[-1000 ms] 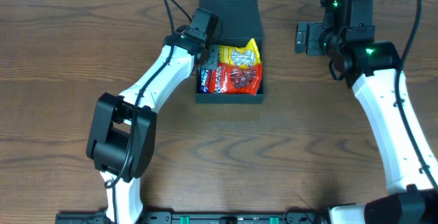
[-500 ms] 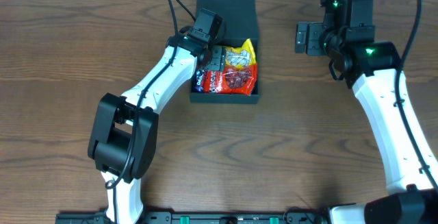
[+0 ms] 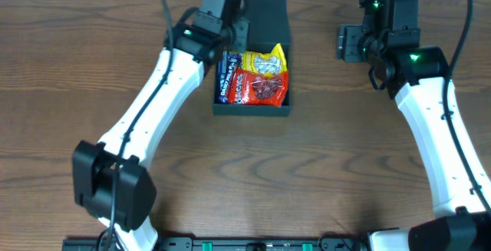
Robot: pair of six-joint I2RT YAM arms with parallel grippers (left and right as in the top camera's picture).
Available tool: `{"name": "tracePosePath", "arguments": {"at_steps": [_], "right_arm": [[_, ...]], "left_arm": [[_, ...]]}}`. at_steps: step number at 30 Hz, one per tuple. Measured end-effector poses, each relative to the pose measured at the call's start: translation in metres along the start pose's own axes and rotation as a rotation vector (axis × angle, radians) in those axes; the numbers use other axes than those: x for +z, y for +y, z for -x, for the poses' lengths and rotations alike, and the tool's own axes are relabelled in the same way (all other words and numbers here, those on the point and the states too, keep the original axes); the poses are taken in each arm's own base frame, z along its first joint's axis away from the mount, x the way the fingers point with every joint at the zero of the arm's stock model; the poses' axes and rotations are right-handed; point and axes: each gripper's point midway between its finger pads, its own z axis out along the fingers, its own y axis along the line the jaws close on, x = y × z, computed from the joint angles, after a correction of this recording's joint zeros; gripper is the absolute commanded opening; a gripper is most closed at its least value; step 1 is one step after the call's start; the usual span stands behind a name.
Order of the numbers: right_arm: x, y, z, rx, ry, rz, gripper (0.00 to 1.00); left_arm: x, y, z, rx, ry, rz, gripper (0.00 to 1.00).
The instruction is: Pack container
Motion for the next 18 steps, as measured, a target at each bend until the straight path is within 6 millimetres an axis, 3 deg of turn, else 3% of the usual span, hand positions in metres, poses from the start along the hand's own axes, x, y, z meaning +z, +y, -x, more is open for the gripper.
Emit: {"name": "tracePosePath", "arguments": {"at_steps": [1,8,14,18], "right_arm": [[0.0,0.0,0.0,0.0,0.0,0.0,0.01],[0.013,0.012,-0.003,0.022,0.019,0.069,0.01],[0.067,0.021,-0.038,0.128,0.181,0.179,0.01],[0.104,0.027,-0.049,0.216,0.225,0.244,0.01]], "left_arm": [[-0.002,0.006,0.003,-0.003,-0.007,0.008,0.06],[0.005,0.064,0.005,-0.078,0.016,0.009,0.06],[0.013,0.087,-0.003,-0.052,0.051,-0.134,0.06],[0.019,0.098,0.001,-0.057,0.031,-0.135,0.06]]}}
